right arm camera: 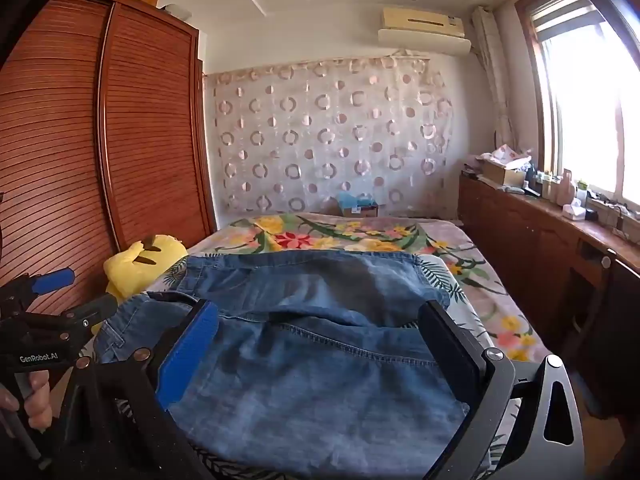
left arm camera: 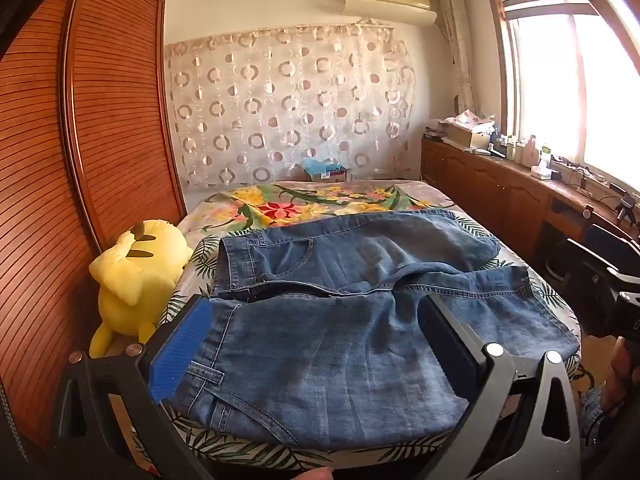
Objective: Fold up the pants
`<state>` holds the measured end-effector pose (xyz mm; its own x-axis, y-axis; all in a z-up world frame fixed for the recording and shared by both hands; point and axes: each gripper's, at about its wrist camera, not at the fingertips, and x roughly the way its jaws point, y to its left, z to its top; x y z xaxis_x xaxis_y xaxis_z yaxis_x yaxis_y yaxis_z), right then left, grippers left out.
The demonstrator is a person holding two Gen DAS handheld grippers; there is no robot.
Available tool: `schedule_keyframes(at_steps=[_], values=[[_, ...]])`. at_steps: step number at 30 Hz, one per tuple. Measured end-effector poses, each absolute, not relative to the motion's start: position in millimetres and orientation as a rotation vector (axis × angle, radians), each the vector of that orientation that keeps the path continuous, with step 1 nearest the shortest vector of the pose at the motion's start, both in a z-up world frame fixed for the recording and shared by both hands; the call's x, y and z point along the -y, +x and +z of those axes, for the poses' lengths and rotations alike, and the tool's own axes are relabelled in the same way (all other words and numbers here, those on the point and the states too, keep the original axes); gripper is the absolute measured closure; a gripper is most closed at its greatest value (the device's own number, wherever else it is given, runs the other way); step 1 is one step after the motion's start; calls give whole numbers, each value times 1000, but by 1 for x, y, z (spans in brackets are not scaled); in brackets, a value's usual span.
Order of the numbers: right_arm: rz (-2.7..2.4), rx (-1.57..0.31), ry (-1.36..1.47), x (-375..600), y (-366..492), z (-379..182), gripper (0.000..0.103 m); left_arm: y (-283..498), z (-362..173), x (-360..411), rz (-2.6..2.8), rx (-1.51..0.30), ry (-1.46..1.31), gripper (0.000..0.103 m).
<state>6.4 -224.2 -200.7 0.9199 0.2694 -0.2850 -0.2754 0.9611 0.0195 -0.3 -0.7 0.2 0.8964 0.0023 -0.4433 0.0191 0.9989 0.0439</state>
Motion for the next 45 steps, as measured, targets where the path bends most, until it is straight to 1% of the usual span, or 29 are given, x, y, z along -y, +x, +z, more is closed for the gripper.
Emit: schedule_keyframes(at_steps=[16,18,45], values=[[288,-292,-20,236,4,-204,3,0,0,1,-8,-465,43,0],[276,-297,-21,225,6,-202,3,0,0,1,-8,-466,43,0],[273,-292,-20,226,5,-200,3,-2,0,1,-8,-462,42,0]])
